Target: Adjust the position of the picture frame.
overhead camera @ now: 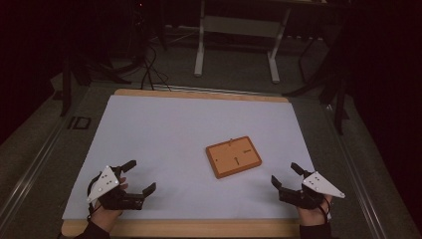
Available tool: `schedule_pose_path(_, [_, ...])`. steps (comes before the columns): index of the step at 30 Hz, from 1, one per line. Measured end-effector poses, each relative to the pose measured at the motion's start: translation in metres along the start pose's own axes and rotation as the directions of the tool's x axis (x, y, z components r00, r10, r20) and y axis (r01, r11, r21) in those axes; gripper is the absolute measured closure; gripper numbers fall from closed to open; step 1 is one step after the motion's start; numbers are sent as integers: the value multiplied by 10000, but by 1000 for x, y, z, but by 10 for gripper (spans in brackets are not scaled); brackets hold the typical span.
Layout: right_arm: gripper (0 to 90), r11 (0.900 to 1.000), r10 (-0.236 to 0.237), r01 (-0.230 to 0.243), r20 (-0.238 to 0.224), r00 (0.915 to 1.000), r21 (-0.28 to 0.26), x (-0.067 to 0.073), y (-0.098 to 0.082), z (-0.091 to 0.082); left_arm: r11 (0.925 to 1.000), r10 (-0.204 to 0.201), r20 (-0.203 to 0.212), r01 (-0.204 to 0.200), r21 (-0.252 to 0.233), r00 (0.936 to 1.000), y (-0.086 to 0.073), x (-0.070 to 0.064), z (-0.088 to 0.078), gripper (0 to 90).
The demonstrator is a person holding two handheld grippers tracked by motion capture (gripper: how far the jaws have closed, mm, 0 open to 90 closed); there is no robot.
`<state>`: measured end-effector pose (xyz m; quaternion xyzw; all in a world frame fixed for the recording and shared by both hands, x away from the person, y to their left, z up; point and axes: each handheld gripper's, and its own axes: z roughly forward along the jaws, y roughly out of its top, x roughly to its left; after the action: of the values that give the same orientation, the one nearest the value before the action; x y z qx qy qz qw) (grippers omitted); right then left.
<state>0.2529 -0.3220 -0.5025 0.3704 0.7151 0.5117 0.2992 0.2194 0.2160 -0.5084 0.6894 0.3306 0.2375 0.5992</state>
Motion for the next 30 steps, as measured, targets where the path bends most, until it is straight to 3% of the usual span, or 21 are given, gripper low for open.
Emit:
schedule_pose_path(2, [134, 9997, -111, 106, 193, 9998, 228, 0, -2, 2, 10000, 30, 28, -30, 10, 10000, 0, -1, 1, 0])
schedule_pose_path(7, [154, 9999, -119, 117, 191, 9997, 91, -1, 0, -2, 9998, 165, 191, -166, 85, 9997, 1, -4, 5, 0])
schedule_pose_path(10, [165, 9988, -396, 397, -27, 9992, 288, 2, 0, -2, 9999, 97, 268, -99, 68, 9996, 1, -4, 6, 0])
schedule_pose_path(14, [200, 9970, -254, 273, -264, 9993, 731, 4, 8, -3, 9999, 35, 354, -39, 111, 9994, 0, -4, 8, 0])
schedule_pose_path(17, [146, 9958, -445, 458, -177, 9989, 796, 7, 17, -2, 9998, 15, 440, -23, 176, 9990, 0, -5, 9, 0])
schedule_pose_path(22, [92, 9927, -2, 96, -776, 9970, 1205, 6, 25, 9, 9997, -19, 511, 7, 251, 9987, -1, -7, 11, 0])
schedule_pose_path(28, [90, 9903, -359, 481, -942, 9949, 1302, 5, 37, 28, 9993, 80, 503, -98, 358, 9987, -1, -7, 13, 0])
schedule_pose_path(30, [90, 9928, -75, 197, -1027, 9947, 1185, 3, 41, 33, 9993, 108, 518, -126, 348, 9986, -1, -8, 13, 0])
